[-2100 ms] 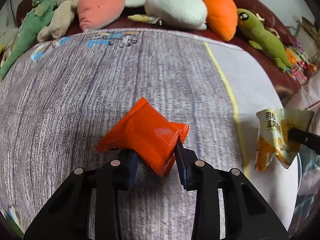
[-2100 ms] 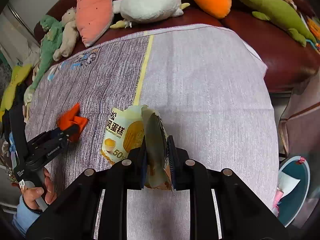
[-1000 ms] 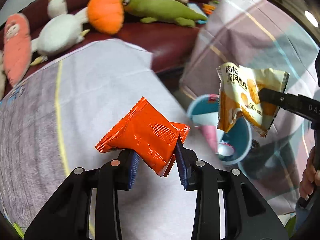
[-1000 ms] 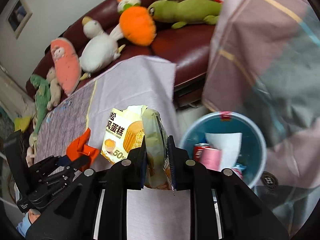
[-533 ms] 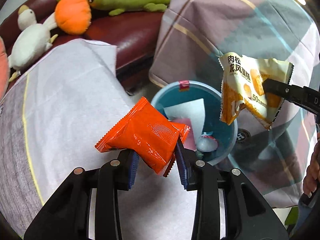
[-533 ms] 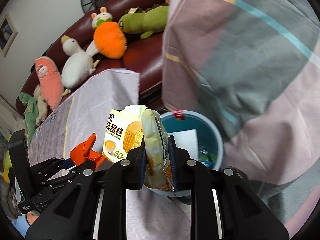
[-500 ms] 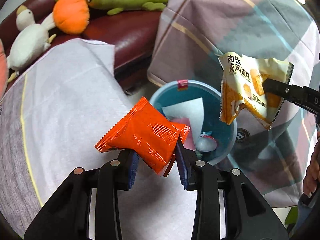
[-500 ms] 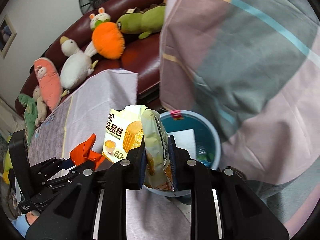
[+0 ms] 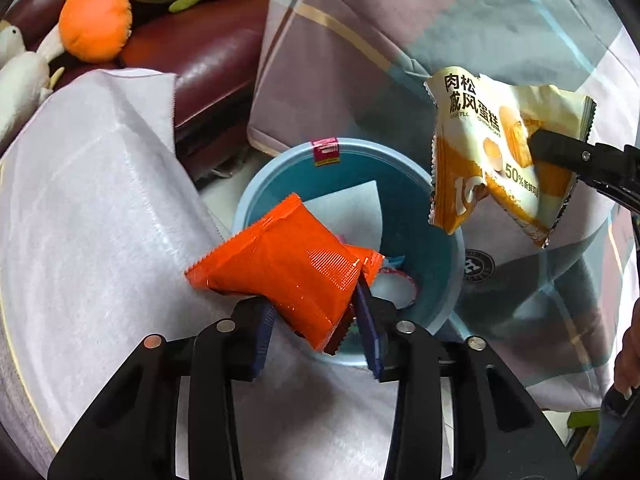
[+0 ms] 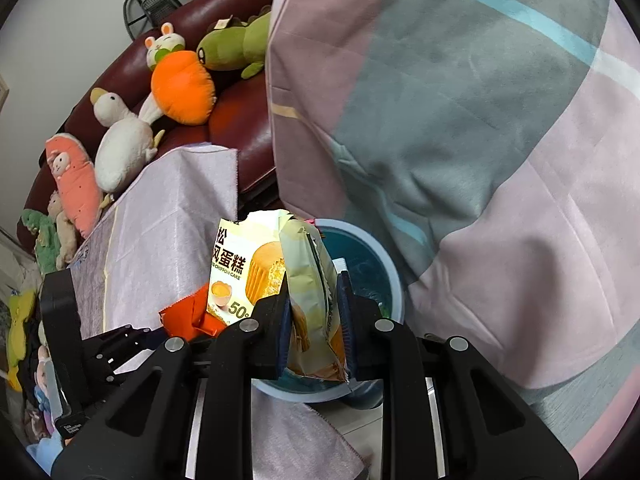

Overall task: Collect trash
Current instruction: 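Open the left tool over the bin, then open the right tool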

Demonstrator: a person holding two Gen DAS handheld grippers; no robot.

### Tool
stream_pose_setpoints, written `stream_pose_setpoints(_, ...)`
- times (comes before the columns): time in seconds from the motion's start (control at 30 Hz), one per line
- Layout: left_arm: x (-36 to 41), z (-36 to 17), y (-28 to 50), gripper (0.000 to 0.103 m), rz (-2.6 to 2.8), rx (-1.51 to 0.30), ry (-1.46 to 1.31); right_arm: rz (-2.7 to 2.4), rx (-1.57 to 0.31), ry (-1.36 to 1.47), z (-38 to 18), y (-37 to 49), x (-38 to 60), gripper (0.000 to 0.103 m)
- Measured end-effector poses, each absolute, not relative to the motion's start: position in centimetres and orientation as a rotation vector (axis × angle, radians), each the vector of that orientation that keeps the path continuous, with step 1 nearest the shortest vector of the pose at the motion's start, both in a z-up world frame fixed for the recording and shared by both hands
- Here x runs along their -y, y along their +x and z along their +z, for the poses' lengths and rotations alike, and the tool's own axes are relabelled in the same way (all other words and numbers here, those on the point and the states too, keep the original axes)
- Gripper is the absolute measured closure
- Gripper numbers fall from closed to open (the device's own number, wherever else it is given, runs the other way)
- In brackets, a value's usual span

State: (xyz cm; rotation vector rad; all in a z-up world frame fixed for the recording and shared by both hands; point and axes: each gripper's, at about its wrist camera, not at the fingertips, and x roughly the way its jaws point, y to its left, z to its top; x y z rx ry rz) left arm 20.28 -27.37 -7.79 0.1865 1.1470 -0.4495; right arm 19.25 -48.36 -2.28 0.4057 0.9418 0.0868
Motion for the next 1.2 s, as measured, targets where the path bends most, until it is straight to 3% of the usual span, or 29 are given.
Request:
stream_pose_setpoints(0.27,27.8,-7.8,21.0,0.011,-0.444,-1.113,0.198,0.052,-0.957,0.395,-2.7,20.2,49.1,0.082)
stream_pose_setpoints(1.2,20.1,-5.1,20.5,0.004,-0.341,-1.088,0.065,0.051,-1.024,0.289,-2.3,21.9,44.1,0.078)
